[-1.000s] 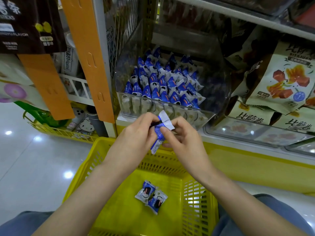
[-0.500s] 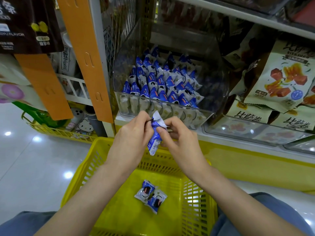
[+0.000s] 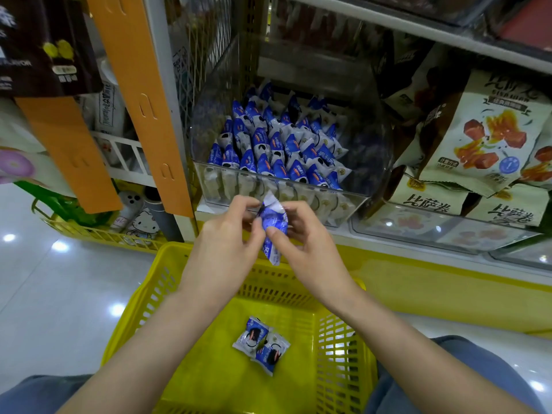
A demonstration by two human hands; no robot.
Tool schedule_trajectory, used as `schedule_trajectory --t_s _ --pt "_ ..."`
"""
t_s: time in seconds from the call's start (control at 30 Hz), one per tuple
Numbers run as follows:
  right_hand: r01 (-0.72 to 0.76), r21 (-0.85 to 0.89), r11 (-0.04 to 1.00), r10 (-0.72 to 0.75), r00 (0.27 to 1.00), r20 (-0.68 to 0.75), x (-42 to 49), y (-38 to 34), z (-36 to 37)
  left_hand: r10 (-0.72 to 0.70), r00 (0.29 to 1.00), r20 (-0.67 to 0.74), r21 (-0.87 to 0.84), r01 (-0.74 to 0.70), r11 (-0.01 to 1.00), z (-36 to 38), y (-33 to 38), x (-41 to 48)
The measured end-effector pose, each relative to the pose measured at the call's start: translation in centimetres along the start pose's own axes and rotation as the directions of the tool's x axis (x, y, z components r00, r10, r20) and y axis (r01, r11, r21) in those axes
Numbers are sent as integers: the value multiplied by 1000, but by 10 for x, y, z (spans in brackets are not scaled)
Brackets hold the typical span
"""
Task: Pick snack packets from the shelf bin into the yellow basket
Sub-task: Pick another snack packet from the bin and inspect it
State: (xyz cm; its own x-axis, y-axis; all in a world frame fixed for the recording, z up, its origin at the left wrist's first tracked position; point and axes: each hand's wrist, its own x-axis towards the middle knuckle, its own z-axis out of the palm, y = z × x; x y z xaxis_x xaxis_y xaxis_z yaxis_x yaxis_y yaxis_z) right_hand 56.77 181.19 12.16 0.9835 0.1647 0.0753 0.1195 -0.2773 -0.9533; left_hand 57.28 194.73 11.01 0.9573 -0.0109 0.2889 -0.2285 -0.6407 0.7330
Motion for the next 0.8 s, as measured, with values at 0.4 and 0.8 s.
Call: schedule_trajectory --t_s 0.4,0.8 --pt "-52 115 992 54 998 -14 7 2 -2 -128 983 132 -244 158 957 0 0 4" --pt "39 -87 995 -42 998 -35 6 7 -7 -129 932 339 -579 315 752 -6 10 3"
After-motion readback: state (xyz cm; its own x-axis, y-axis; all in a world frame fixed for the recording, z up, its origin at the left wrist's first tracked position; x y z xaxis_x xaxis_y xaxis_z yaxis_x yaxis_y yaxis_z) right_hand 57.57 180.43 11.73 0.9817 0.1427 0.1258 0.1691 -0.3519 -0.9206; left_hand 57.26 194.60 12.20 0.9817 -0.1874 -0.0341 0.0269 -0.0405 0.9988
